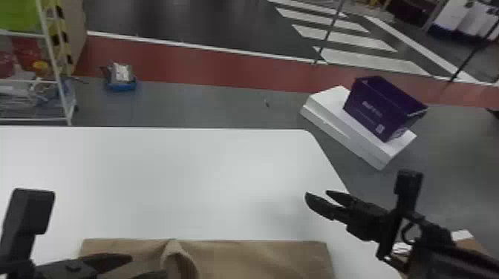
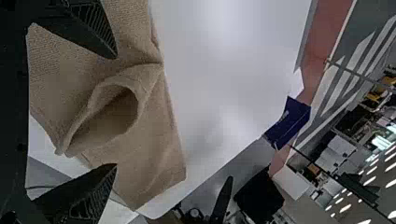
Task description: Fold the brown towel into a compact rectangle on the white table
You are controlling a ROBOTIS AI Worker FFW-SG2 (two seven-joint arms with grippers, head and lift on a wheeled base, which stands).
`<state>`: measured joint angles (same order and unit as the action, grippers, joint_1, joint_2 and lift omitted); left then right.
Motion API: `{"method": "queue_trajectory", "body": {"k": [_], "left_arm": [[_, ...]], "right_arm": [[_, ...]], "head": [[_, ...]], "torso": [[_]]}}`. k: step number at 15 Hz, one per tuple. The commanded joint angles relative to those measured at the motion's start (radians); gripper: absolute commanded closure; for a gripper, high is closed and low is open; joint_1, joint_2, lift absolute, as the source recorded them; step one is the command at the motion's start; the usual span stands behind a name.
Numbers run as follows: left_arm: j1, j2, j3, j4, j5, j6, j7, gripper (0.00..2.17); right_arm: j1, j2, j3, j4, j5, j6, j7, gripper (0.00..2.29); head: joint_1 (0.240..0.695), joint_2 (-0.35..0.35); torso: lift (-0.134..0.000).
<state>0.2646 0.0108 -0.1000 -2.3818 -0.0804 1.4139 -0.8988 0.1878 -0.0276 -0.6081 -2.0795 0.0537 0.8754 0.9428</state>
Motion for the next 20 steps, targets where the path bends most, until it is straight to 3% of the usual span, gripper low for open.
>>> {"method": "queue_trajectory", "body": {"k": [1,4,6,9,11,12,16,18,20], "left_arm": [[0.004,0.001,0.063,0.0,0.021,-0.031,0.0,0.03],[0.031,0.006,0.169,0.006,0.059,-0.111,-0.011,0.03],[0.045,0.006,0.267,0.047,0.117,-0.23,-0.032,0.03],[0.056,0.006,0.408,0.15,0.206,-0.451,-0.071,0.03],[0.056,0.001,0.491,0.222,0.26,-0.571,-0.046,0.03],[0.054,0.003,0.53,0.259,0.295,-0.629,-0.025,0.03],[0.054,0.001,0.615,0.294,0.338,-0.654,-0.029,0.04],[0.056,0.001,0.628,0.299,0.344,-0.654,-0.038,0.04],[0.058,0.001,0.631,0.303,0.346,-0.654,-0.043,0.04]], "right_arm": [[0.025,0.003,0.025,-0.036,0.0,0.032,0.011,0.2],[0.059,0.006,0.068,-0.093,-0.003,0.124,0.045,0.18],[0.085,0.006,0.1,-0.142,-0.005,0.21,0.083,0.18],[0.113,0.008,0.123,-0.202,-0.038,0.339,0.113,0.18],[0.137,0.008,0.146,-0.244,-0.044,0.431,0.117,0.18],[0.145,0.008,0.162,-0.258,-0.048,0.486,0.119,0.18],[0.163,0.014,0.249,-0.324,-0.054,0.658,0.119,0.18],[0.162,0.02,0.289,-0.323,-0.048,0.667,0.109,0.18],[0.154,0.028,0.334,-0.315,-0.032,0.673,0.103,0.18]], "head": [[0.695,-0.35],[0.695,-0.35],[0.695,-0.35],[0.695,-0.253],[0.695,-0.191],[0.695,-0.112],[0.695,0.038],[0.695,0.121],[0.695,0.16]], "torso": [[-0.124],[-0.124],[-0.124],[-0.124],[-0.124],[-0.124],[-0.124],[-0.124],[-0.124]]}}
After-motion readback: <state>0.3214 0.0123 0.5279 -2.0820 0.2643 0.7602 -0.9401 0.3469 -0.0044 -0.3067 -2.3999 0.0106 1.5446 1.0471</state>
